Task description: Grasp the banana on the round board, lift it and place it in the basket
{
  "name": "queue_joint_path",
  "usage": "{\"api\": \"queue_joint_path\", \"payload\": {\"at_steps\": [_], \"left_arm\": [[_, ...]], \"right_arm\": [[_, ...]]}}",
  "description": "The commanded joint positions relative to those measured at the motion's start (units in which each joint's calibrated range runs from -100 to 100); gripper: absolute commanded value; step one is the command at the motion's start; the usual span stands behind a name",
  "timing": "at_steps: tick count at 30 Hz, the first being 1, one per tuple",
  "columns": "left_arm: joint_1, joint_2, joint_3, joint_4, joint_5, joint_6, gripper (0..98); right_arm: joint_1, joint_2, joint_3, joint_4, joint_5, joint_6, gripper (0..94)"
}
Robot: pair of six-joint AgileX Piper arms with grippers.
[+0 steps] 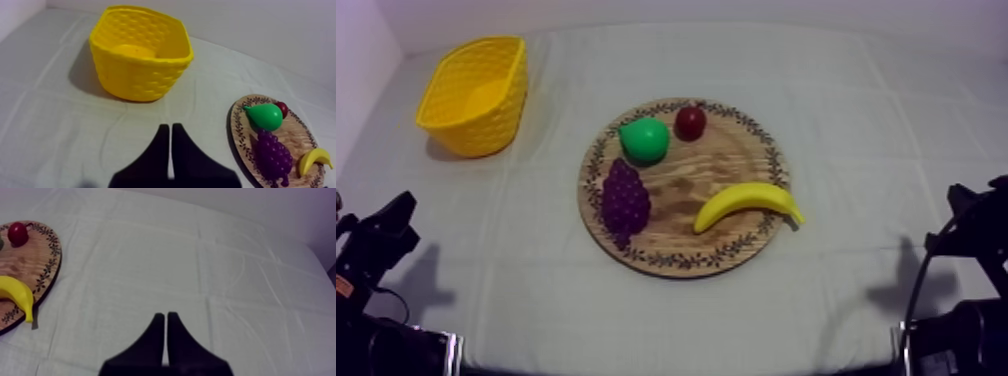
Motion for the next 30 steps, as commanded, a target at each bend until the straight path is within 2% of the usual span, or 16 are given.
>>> {"api": "queue_joint_path", "payload": {"at_steps": [1,5,12,21,30], "left_arm": [[0.0,0.0,0.0,-0.01,0.0,0.0,0.1],[0.0,0.0,0.0,-0.01,0.0,-0.1,0.1],[0.0,0.0,0.0,-0.01,0.0,-2.5,0.3],[0.0,0.0,0.0,-0.01,0.0,-0.9,0.2],[0.0,0.0,0.0,-0.01,0.0,-1.3,0.1]], "right_arm": [[0.0,0.0,0.0,0.0,0.0,0.0,0.3],[0.0,0.0,0.0,0.0,0.0,0.0,0.3],[0.0,0.0,0.0,0.0,0.0,0.0,0.3],[0.0,0.0,0.0,0.0,0.0,0.0,0.3],[0.0,0.0,0.0,0.0,0.0,0.0,0.3]]}}
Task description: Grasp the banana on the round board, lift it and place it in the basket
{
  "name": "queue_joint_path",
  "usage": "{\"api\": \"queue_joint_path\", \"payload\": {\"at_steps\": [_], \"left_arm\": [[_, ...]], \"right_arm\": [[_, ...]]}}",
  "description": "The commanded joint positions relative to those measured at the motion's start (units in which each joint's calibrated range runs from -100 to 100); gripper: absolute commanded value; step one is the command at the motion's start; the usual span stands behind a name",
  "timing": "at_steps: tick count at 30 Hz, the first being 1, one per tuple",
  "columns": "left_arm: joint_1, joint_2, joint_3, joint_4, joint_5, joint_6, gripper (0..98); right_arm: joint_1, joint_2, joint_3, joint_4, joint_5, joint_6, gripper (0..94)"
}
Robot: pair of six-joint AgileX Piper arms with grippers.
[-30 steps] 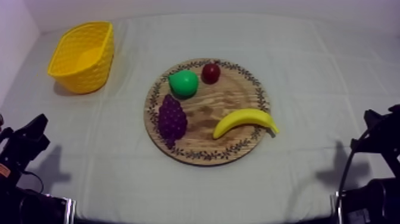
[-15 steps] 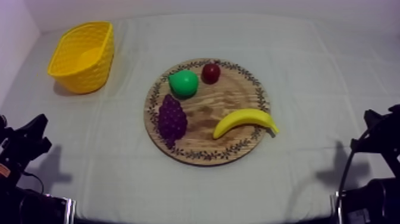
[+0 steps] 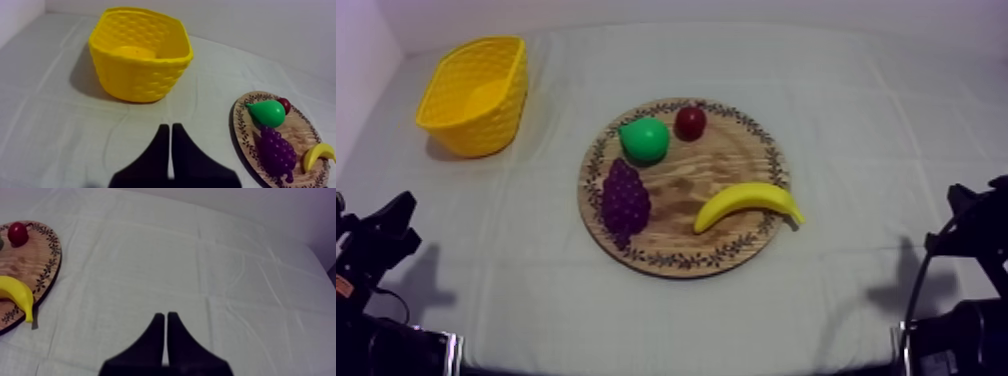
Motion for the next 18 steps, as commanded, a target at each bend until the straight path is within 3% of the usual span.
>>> {"api": "queue_joint_path", "payload": {"at_steps": [1,18], "left_arm": [[0.0,0.0,0.0,-0.01,0.0,-0.1,0.1],[0.8,4.6,-7.9,-0.4,-4.2,-0.7,0.1]], "right_arm": [[0.0,0.0,0.0,0.0,0.0,0.0,0.3],[0.0,0.0,0.0,0.0,0.0,0.0,0.3]]}}
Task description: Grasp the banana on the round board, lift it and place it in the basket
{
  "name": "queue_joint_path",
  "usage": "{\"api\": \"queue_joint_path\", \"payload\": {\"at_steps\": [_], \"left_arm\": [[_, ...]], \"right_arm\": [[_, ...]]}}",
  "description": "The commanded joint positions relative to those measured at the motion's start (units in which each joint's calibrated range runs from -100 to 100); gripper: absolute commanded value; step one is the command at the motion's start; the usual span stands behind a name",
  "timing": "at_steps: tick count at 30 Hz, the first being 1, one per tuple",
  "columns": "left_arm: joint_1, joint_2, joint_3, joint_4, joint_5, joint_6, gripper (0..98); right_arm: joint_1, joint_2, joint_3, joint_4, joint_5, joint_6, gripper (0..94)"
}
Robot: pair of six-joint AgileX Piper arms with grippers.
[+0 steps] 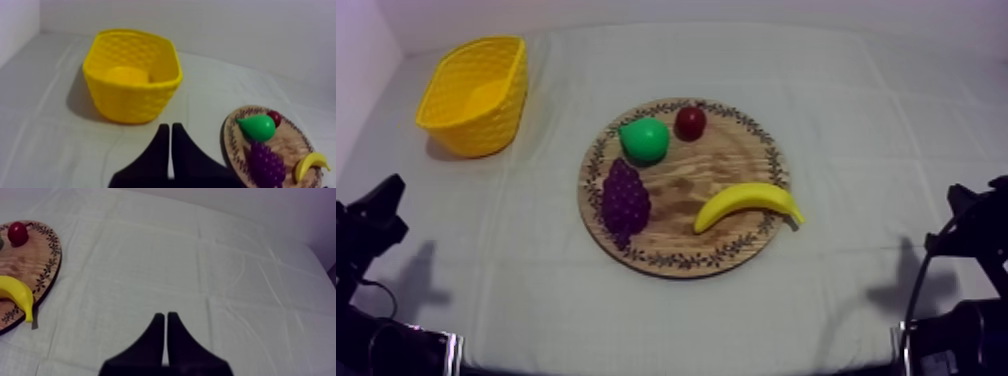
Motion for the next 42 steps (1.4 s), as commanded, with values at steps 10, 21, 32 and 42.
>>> {"api": "queue_joint_path", "payload": {"at_steps": [10,21,32,42], "left_arm": [[7.4,25.4,-28.1,-1.99,-3.6,-3.2,0.1],[16.6,45.1,-53.3,-2.4,2.2,-9.0,0.1],[29.3,62.8,-68.4,-7.29,8.3,-8.3,0.1],[35.3,73.8,-67.2,-7.74,7.3,-7.7,0.2]], "right_arm": [[0.0,0.0,0.0,0.0,-0.1,0.0,0.3],[0.0,0.0,0.0,0.0,-0.1,0.0,0.3],[0.0,0.0,0.0,0.0,-0.1,0.0,0.3],[0.0,0.0,0.0,0.0,-0.1,0.0,0.3]]}}
